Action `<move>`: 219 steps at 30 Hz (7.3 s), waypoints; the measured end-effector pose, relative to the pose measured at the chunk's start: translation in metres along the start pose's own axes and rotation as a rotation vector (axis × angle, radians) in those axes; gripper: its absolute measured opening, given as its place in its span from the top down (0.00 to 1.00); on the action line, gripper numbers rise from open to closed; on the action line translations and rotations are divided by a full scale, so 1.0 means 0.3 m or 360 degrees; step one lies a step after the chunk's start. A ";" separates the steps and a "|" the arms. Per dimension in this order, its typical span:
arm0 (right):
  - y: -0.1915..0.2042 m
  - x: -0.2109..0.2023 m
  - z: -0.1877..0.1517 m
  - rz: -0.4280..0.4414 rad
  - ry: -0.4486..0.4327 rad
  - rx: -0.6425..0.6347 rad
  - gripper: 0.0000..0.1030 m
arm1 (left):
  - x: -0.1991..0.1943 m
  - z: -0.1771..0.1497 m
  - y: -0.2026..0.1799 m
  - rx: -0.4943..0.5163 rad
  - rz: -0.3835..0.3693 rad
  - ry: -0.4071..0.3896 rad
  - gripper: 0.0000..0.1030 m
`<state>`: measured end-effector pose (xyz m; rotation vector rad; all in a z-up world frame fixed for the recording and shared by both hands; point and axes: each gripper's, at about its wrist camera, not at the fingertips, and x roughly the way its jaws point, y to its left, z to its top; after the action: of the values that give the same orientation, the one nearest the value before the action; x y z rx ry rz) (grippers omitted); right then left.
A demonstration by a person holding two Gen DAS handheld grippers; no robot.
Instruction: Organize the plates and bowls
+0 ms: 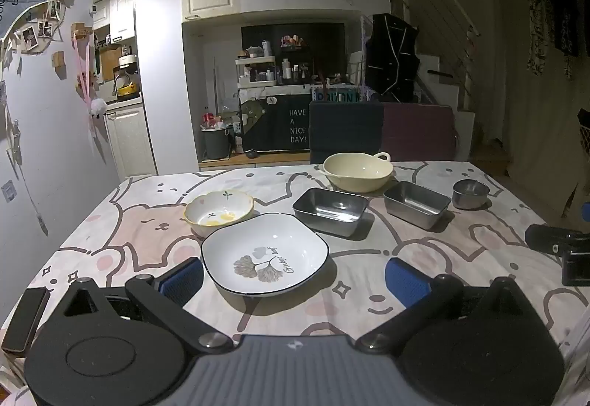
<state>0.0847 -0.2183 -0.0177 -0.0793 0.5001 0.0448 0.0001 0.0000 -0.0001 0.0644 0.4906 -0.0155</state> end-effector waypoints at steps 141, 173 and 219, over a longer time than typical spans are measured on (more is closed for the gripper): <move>0.080 0.296 0.284 0.0302 -0.0048 -0.0266 0.00 | 0.258 0.251 0.092 -0.0054 0.0286 0.0098 0.00; 0.307 0.709 0.383 0.0525 0.0353 -0.0389 0.00 | 0.702 0.259 0.494 -0.0484 0.0228 0.0595 0.00; 0.317 1.033 0.156 0.0818 0.1096 -0.0059 0.93 | 0.948 0.007 0.665 -0.1039 -0.0199 0.1092 0.53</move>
<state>0.3728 -0.1124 -0.1319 0.0025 1.1992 0.5434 0.2580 0.1990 -0.1206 -0.6206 1.1627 0.0469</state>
